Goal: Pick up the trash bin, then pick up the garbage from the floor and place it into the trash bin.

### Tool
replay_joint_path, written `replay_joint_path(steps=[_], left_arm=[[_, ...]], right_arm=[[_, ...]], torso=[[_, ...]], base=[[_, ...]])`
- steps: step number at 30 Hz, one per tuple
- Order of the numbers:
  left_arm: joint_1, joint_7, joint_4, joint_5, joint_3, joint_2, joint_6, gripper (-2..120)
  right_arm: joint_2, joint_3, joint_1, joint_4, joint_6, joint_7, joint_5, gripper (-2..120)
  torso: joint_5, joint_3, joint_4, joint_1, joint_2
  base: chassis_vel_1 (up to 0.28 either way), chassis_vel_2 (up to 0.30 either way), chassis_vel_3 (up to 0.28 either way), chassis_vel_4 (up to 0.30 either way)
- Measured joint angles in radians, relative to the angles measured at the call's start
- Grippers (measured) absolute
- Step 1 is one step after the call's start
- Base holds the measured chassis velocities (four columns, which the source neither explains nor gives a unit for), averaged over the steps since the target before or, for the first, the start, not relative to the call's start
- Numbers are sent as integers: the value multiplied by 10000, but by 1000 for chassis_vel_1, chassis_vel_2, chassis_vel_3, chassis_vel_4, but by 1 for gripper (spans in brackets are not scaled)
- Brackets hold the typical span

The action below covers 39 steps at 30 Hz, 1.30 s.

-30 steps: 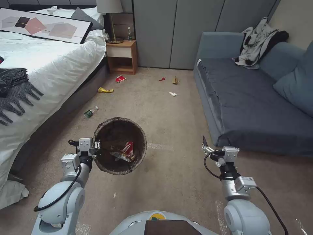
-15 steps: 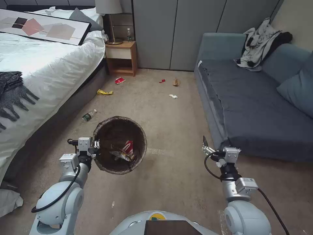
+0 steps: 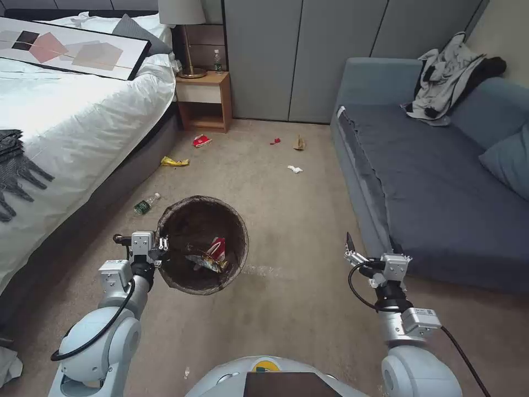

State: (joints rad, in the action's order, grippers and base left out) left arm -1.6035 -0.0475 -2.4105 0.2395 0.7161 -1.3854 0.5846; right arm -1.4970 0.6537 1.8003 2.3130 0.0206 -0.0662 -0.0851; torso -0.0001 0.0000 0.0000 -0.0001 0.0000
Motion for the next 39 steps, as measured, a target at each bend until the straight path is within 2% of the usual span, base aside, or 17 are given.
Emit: replay_joint_path(steps=[39], left_arm=[[-108,2,-127,-54,30,-74,-12,3]], right_arm=[[9,3,57,-21,135,27,-18,100]], torso=[[2,0,1,0,0]], base=[[-147,137,143,-141]])
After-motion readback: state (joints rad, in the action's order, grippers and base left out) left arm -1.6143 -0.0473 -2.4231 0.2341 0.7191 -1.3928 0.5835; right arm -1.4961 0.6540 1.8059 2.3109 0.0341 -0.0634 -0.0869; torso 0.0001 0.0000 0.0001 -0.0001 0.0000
